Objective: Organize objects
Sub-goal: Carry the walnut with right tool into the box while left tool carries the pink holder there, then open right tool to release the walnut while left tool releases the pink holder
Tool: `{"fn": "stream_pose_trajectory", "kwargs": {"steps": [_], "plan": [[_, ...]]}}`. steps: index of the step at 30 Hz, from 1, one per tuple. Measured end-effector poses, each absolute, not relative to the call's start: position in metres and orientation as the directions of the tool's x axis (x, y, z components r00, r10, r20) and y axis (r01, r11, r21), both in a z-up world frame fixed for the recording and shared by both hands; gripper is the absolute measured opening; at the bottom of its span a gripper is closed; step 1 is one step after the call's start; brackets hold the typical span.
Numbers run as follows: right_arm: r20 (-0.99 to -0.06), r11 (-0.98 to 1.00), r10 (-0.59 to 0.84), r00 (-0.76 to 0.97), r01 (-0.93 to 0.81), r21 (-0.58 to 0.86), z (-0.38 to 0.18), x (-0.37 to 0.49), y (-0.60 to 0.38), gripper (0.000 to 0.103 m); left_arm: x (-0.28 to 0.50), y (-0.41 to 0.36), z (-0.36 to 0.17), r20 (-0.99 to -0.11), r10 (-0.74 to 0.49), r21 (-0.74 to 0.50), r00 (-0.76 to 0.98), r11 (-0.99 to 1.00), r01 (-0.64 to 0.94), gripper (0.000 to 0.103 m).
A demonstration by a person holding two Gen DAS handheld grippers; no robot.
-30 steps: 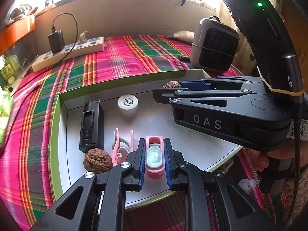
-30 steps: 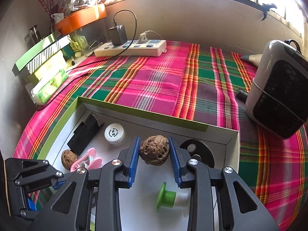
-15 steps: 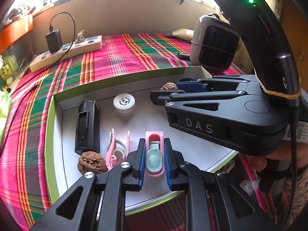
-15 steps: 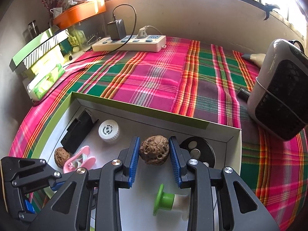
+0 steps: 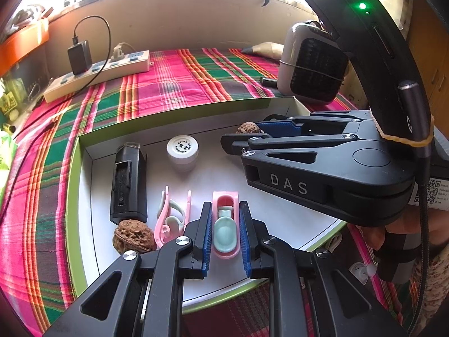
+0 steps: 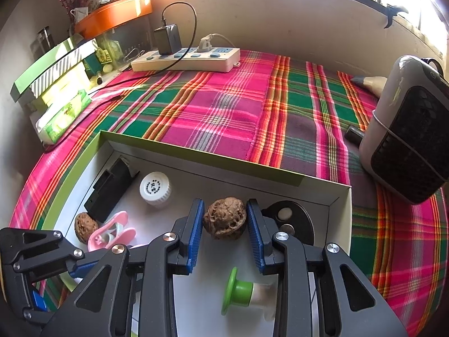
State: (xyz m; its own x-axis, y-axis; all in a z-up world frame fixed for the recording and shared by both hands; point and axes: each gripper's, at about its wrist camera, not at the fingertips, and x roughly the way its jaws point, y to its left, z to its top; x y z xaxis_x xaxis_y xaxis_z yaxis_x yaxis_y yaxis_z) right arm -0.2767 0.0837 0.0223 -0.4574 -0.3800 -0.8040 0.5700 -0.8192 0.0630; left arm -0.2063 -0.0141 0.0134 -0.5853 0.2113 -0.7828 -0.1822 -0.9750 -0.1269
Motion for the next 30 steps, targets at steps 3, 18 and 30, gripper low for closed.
{"fn": "stream_pose_trajectory", "kwargs": {"steps": [3,18,30], "plan": [[-0.803,-0.819,-0.378,-0.460,0.570,0.059,0.022,-0.276,0.083,0.033,-0.207,-0.014,0.013,-0.783,0.212,-0.128,-0.585,-0.975,-0.181,0.016],[-0.801,-0.830,-0.371,-0.470,0.555,0.059,0.024,-0.275,0.085,0.033,-0.205,-0.018,0.014,-0.785,0.196,-0.129,-0.588,-0.980,-0.154,0.029],[-0.789,-0.840,-0.370,-0.491,0.539,0.059,0.031,-0.267,0.089,0.041,-0.194,-0.021,0.020,-0.779,0.176,-0.114,-0.602,-0.984,-0.139,0.033]]}}
